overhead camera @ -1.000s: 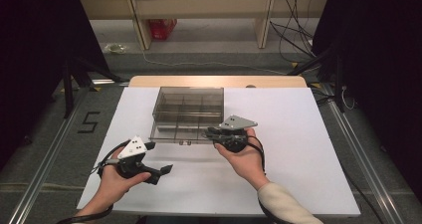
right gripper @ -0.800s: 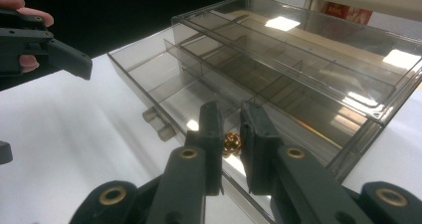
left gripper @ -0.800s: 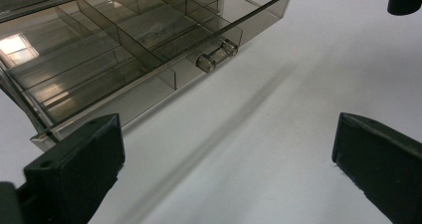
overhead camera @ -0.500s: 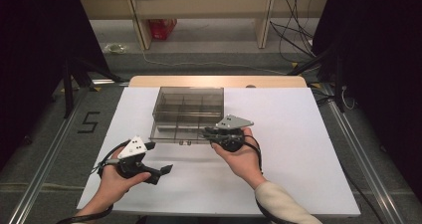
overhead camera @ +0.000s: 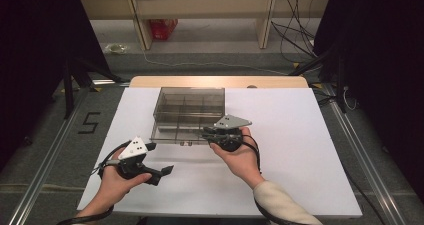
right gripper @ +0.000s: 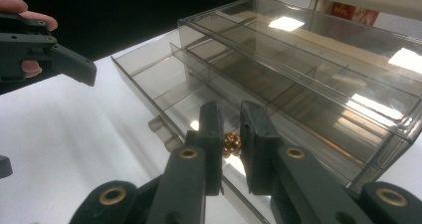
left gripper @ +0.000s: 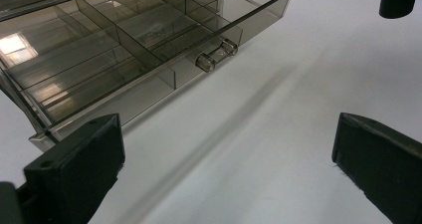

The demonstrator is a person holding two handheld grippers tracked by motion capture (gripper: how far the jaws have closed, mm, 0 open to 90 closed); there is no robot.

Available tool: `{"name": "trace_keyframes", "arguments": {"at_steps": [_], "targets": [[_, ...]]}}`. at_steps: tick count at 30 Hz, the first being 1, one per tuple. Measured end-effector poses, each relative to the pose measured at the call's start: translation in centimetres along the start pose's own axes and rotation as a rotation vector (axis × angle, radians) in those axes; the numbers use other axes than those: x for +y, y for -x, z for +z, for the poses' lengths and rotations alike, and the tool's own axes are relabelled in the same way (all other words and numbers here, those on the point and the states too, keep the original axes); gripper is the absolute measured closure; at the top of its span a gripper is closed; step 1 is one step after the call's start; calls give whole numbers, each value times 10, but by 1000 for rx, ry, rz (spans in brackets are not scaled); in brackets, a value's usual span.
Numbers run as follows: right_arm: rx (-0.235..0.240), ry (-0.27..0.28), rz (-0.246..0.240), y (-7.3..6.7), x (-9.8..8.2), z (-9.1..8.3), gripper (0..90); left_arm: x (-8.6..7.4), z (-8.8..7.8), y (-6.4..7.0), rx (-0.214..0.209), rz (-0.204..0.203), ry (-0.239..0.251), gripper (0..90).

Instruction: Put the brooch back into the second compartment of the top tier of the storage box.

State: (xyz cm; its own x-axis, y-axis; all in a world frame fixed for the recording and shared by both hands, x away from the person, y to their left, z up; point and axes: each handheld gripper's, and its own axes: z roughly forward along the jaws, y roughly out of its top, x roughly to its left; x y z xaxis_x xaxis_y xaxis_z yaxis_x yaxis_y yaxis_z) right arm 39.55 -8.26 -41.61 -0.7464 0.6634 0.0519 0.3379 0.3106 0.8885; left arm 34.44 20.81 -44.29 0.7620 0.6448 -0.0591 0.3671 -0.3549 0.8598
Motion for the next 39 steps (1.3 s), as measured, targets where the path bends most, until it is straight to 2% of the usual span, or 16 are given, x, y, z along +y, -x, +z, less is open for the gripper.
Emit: {"name": "trace_keyframes", "arguments": {"at_steps": [39], "targets": [[18, 2, 0, -4, 7, 16, 807, 0, -1, 0, -1, 1, -1, 0]]}}
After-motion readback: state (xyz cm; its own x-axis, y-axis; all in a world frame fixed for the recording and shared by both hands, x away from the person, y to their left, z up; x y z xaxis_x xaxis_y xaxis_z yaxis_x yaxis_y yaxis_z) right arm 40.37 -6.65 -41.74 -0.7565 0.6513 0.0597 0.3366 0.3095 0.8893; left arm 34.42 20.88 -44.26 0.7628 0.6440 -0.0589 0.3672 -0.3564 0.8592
